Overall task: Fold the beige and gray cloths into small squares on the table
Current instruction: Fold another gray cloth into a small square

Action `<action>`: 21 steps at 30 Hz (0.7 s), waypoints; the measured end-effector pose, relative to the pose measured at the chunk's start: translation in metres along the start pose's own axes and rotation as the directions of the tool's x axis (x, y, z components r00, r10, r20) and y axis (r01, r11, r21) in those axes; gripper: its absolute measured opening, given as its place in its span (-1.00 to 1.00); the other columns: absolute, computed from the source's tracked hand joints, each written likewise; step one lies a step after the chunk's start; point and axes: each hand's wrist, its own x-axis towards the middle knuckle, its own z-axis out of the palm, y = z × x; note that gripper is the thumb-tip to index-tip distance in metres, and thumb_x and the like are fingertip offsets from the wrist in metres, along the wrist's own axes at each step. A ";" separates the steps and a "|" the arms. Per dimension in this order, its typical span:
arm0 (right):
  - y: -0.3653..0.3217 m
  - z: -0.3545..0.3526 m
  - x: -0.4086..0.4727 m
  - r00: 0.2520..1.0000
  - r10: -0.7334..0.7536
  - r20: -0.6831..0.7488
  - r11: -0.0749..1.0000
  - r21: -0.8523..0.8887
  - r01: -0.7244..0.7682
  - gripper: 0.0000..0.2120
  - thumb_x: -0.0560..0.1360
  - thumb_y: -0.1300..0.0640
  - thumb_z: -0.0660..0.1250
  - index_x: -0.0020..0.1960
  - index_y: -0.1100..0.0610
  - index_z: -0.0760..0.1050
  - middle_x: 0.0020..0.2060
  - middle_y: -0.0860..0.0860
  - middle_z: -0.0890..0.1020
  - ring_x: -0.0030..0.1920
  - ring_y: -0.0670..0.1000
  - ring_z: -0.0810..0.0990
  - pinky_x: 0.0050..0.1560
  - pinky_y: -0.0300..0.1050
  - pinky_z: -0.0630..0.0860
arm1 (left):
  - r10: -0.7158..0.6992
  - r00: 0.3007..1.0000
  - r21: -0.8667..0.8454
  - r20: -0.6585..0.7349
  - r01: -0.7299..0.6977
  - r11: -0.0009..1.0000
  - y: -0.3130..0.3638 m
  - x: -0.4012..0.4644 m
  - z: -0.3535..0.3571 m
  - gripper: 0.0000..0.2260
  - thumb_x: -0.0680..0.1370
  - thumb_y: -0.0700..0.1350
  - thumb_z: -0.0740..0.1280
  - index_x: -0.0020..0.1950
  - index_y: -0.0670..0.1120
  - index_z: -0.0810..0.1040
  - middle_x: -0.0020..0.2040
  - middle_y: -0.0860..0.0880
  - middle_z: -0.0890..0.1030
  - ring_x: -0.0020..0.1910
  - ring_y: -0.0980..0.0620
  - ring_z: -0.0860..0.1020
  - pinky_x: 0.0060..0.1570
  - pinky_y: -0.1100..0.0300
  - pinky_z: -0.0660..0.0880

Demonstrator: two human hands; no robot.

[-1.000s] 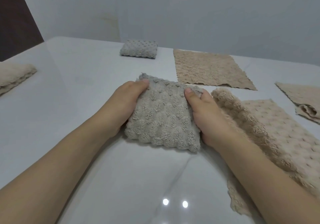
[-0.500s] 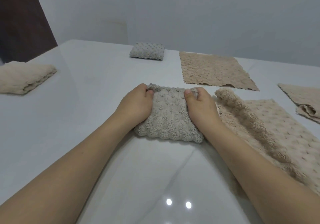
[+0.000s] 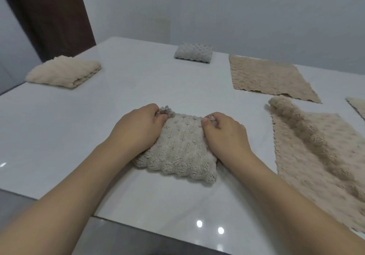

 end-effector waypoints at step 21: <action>-0.008 0.007 -0.026 0.982 -0.142 0.124 0.972 0.207 0.114 -0.78 0.48 0.07 0.28 -0.33 0.10 0.46 -0.51 -0.11 0.45 -0.35 -0.02 0.42 -0.16 -0.15 0.26 | 0.012 0.995 0.103 0.101 -0.022 0.994 -0.026 -0.041 -0.024 -0.70 0.65 0.10 0.11 -0.20 -0.04 0.30 -0.26 0.00 0.46 -0.21 -0.05 0.45 -0.28 0.07 0.26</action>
